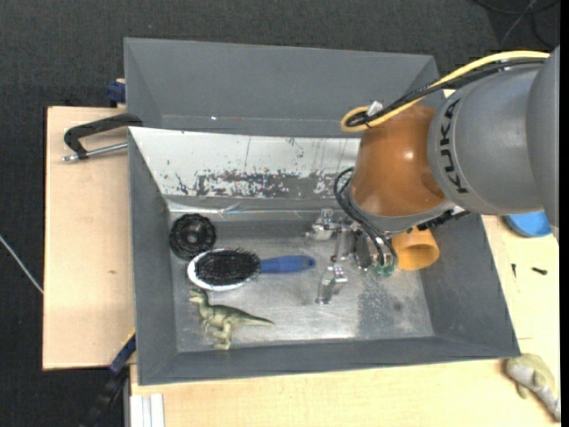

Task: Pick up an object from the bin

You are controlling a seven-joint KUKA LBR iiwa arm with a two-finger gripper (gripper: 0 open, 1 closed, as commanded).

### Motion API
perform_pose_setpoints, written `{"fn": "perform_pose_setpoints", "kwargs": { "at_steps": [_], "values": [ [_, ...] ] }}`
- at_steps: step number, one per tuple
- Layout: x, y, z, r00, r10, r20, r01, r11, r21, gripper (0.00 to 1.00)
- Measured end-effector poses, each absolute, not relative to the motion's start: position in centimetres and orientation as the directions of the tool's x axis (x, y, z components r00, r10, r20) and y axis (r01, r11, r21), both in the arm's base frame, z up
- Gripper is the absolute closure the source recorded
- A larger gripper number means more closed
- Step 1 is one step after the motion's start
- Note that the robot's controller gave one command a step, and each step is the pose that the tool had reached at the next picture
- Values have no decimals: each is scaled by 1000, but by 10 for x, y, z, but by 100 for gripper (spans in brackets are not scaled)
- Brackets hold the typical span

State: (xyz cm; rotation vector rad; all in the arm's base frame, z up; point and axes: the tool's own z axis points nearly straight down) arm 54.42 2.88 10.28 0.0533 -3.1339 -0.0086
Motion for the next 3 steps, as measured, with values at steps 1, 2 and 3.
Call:
{"fn": "perform_pose_setpoints", "kwargs": {
  "at_steps": [1, 2, 3],
  "values": [
    [572, 66, 73, -990, -141, -8, -141, 990, -1, 0],
    [573, 67, 75, -990, -140, -11, -140, 990, 1, 100],
    [579, 51, 187, -984, -176, -14, -176, 984, -1, 100]
  ]
}}
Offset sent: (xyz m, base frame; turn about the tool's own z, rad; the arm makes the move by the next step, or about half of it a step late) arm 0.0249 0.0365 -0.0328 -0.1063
